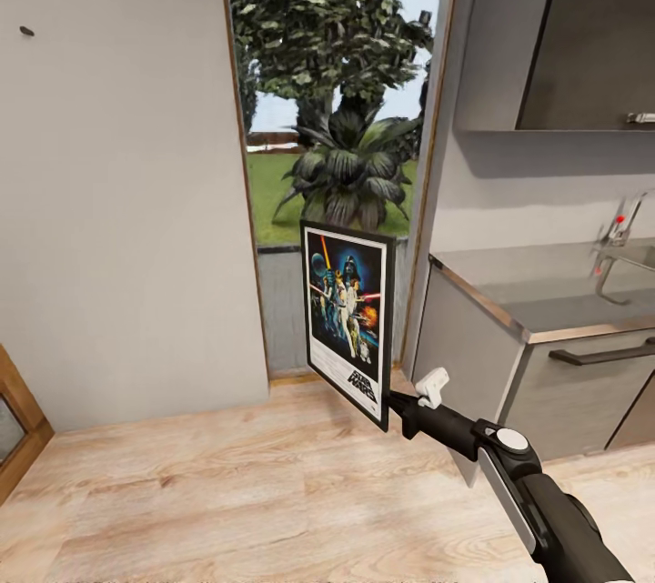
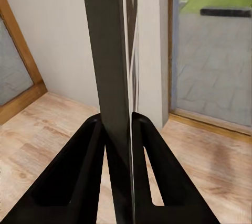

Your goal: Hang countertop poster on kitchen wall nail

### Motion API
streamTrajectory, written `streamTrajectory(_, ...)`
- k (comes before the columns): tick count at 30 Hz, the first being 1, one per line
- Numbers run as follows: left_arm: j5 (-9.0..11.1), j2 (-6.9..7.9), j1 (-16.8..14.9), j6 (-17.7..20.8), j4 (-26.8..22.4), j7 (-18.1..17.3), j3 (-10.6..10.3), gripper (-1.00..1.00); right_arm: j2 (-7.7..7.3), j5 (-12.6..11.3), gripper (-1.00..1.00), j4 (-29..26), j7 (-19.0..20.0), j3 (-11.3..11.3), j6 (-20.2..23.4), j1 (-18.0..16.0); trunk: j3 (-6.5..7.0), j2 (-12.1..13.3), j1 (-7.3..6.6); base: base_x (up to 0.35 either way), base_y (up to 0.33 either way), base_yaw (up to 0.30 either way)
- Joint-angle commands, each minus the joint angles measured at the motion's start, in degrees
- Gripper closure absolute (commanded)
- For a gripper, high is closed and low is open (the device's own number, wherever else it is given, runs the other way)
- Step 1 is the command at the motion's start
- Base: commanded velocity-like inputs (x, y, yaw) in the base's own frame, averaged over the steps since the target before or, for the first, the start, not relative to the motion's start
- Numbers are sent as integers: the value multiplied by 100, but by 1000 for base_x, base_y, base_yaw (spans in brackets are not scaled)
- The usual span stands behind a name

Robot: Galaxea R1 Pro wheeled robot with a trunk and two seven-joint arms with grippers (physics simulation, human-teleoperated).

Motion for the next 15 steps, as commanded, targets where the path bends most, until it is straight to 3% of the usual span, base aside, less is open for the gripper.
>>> streamTrajectory(1,-33,-4,2,-10,-7,-34,28,-100,-4,-77,100,-2,17,6,64,-4,10,38,-22,0,0,0)
streamTrajectory(15,-36,1,2,-10,-7,-34,32,-100,-4,-77,100,1,13,-4,60,-4,253,600,-330,0,0,0)
